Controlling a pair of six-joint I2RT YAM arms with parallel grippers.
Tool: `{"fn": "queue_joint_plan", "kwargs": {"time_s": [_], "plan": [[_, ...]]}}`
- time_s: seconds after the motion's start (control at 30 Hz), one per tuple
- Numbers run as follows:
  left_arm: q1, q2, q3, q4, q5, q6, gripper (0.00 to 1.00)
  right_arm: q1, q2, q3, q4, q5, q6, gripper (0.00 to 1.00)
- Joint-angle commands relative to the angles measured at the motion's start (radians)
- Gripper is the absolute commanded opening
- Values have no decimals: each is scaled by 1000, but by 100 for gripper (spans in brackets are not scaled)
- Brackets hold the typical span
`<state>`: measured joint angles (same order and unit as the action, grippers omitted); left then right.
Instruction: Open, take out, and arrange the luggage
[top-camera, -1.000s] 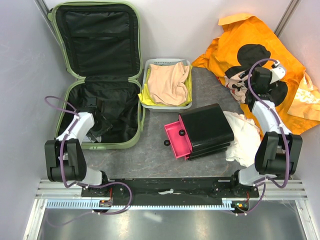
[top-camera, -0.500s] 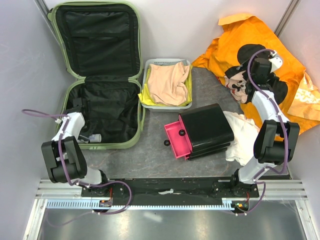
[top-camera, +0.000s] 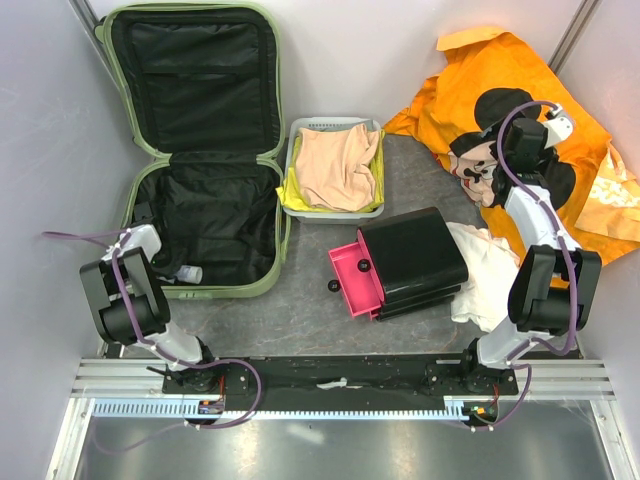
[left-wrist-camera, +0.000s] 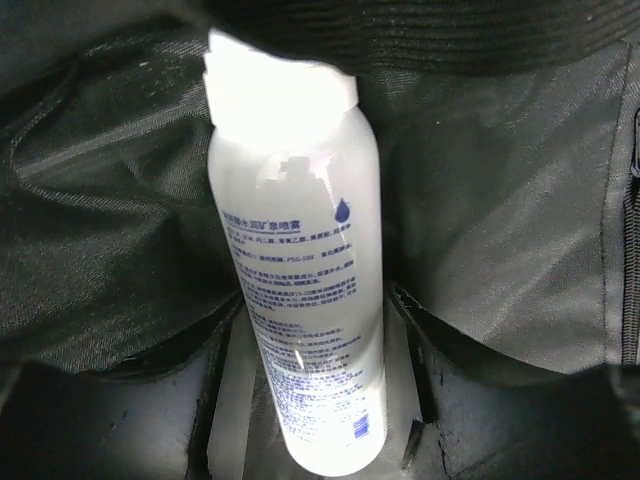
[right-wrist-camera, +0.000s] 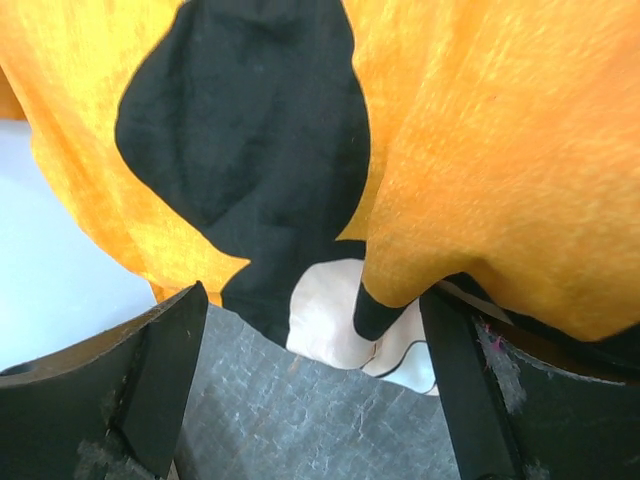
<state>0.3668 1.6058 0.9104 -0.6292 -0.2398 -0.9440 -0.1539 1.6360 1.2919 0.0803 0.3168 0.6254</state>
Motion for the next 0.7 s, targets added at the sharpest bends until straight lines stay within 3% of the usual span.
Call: {"fn": "queue_joint_plan", "kwargs": {"time_s": [0.0, 0.13, 0.4, 0.67], "plan": [[3, 55, 2, 132, 86, 131, 27, -4, -57, -11, 72, 53, 1, 95], [-18, -10, 33, 143, 93, 183, 17, -4, -64, 6, 76, 62, -18, 94], [-72, -308, 9, 190, 83, 212, 17, -4, -79, 6, 78, 39, -23, 93], [-97, -419, 2, 203, 166, 270, 15, -3, -62, 35, 93, -34, -24, 92]]}}
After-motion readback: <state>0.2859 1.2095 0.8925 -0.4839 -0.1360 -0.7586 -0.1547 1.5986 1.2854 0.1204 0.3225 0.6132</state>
